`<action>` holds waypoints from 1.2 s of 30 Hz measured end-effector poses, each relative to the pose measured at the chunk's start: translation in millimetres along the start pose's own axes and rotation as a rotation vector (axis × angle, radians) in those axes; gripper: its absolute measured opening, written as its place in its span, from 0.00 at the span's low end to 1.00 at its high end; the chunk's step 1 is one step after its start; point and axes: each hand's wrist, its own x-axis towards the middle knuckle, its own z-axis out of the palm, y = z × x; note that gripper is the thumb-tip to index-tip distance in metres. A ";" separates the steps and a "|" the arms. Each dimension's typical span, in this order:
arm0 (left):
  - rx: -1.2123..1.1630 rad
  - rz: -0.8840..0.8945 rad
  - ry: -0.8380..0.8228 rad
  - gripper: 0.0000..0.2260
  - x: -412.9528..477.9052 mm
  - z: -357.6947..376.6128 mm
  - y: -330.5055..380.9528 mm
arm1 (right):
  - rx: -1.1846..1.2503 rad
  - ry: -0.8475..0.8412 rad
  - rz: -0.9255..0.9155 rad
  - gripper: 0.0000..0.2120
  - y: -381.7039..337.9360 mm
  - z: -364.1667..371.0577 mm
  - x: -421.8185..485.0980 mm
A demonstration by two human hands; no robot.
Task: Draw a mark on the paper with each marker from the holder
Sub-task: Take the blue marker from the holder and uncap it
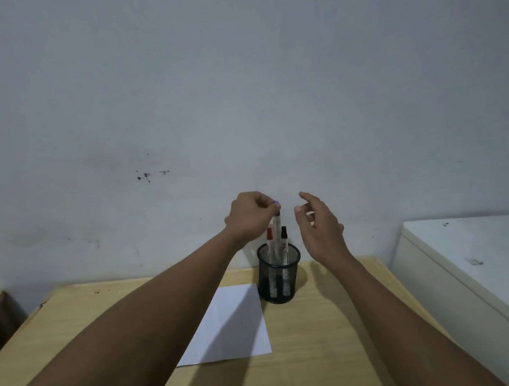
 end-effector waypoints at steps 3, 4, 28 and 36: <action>-0.223 0.030 0.102 0.07 -13.4 -28.8 34.2 | 0.016 -0.135 -0.002 0.23 -24.8 -11.5 -5.6; -0.288 0.022 0.141 0.07 -19.0 -40.4 44.8 | 0.093 -0.189 0.002 0.23 -34.6 -14.2 -8.9; 0.486 0.141 0.041 0.09 -149.2 -220.2 -40.5 | 0.909 -0.564 0.213 0.02 -161.8 95.1 -101.9; 0.591 -0.056 -0.052 0.10 -162.9 -230.5 -139.2 | 0.728 -0.519 0.183 0.07 -134.2 158.1 -103.8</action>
